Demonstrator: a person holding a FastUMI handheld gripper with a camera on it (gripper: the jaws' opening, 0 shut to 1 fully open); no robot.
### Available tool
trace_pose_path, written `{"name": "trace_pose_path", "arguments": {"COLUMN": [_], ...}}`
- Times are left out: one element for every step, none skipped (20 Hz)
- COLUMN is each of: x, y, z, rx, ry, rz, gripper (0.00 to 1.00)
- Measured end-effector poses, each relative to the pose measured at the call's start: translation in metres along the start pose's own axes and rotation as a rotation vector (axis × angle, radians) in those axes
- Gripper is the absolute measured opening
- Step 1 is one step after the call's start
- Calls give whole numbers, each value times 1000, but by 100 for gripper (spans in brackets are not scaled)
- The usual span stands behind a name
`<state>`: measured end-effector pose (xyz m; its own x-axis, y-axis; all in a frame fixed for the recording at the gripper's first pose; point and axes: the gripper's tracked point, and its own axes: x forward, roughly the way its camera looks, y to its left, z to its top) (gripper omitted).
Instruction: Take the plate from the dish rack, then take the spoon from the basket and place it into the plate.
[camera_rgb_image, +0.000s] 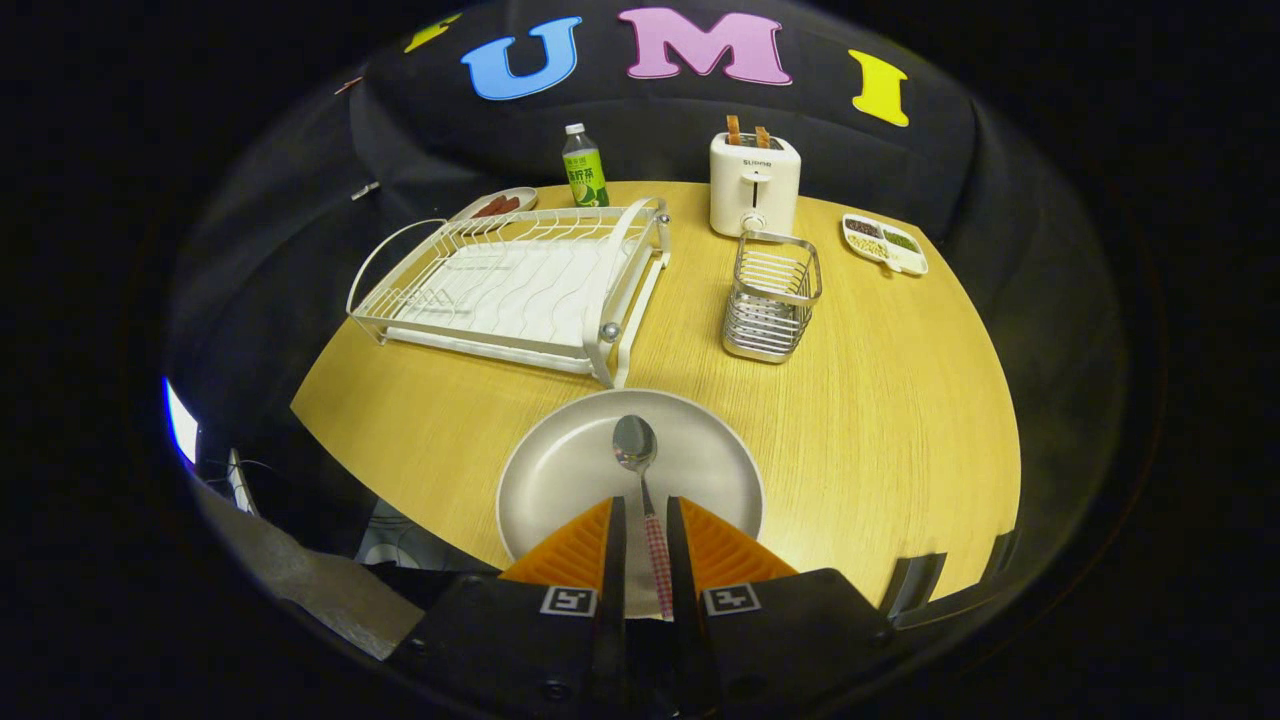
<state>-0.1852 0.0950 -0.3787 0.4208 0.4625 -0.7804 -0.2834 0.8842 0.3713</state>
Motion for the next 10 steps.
{"name": "trace_pose_path", "arguments": {"x": [1, 1, 1, 2, 1, 1, 1, 1, 0, 0], "y": [1, 1, 1, 0, 0, 1, 1, 0, 0, 0], "z": [0, 0, 0, -1, -1, -2, -2, -3, -3, -3], "rx": [6, 6, 3, 3, 1, 0, 0, -2, 1, 3], "ry": [1, 0, 2, 5, 8, 9, 9, 10, 11, 10], "rz": [1, 0, -4, -4, -5, -5, -6, -11, -11, -11], "gripper": [30, 38, 58, 66, 72, 77, 87, 91, 99, 99]}}
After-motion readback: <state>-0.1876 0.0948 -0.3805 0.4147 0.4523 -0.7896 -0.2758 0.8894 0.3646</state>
